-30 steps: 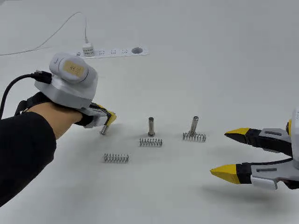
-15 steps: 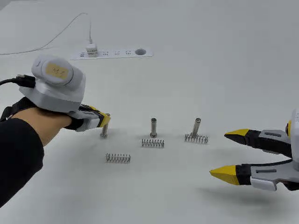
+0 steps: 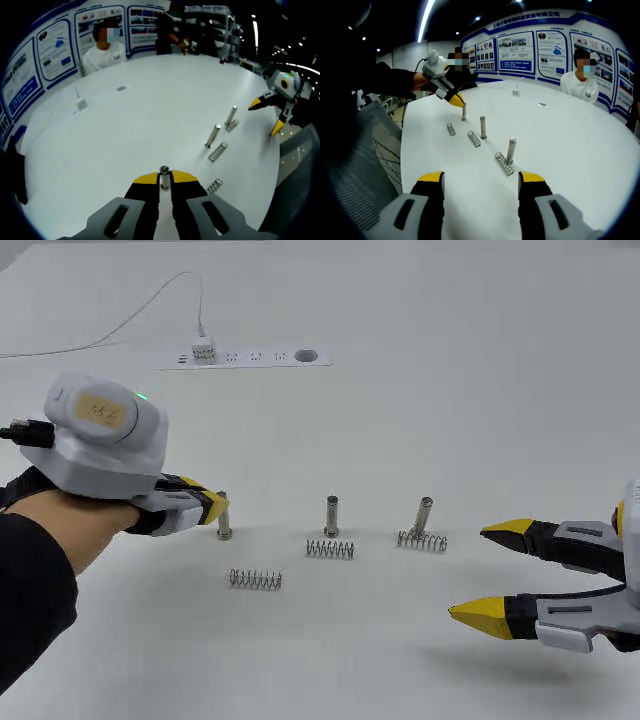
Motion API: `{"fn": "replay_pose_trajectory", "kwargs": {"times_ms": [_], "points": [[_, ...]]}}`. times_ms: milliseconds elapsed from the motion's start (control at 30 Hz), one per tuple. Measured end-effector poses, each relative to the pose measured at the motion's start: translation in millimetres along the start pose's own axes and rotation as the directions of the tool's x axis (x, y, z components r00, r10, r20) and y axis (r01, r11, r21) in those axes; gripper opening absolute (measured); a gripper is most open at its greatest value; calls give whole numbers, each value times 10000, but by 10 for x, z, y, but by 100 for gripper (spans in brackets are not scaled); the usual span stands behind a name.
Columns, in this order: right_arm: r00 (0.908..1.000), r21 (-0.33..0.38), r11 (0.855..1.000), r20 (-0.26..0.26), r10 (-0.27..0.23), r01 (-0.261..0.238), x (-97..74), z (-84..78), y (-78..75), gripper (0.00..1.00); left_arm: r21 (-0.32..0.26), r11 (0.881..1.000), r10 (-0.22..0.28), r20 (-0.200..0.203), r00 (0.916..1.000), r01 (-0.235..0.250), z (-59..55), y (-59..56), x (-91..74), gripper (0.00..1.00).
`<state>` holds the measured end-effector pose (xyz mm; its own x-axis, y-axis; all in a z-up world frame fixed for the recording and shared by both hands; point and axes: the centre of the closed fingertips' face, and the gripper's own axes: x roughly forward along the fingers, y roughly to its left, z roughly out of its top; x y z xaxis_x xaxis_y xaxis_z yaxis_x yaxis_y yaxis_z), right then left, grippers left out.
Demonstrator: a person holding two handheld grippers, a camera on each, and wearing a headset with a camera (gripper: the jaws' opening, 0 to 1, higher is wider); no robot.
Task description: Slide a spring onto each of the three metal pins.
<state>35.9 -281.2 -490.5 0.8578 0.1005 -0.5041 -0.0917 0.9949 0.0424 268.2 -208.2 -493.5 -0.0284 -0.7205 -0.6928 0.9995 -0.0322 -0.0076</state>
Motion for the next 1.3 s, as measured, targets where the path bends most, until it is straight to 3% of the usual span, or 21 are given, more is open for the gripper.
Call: {"fn": "replay_pose_trajectory", "kwargs": {"times_ms": [467,600,667,833,1300], "points": [[10000,-69,10000,-60,47,-48,2,16,14,61,120,9999,37,322,9995,-41,-48,-14,-48,8],[10000,-90,10000,-63,41,-42,-5,18,10,61,179,9998,84,326,9994,-89,-53,-10,-43,8],[10000,-90,10000,-73,35,-36,-7,14,8,61,225,9997,72,303,9995,-79,-61,-9,-42,1],[9999,-94,9999,-96,52,-53,-8,7,16,61,276,9995,157,375,9992,-167,-84,31,-13,1],[9999,-69,10000,-108,24,-25,-12,3,25,61,265,9996,36,491,9988,-49,-83,-12,-72,1]]}}
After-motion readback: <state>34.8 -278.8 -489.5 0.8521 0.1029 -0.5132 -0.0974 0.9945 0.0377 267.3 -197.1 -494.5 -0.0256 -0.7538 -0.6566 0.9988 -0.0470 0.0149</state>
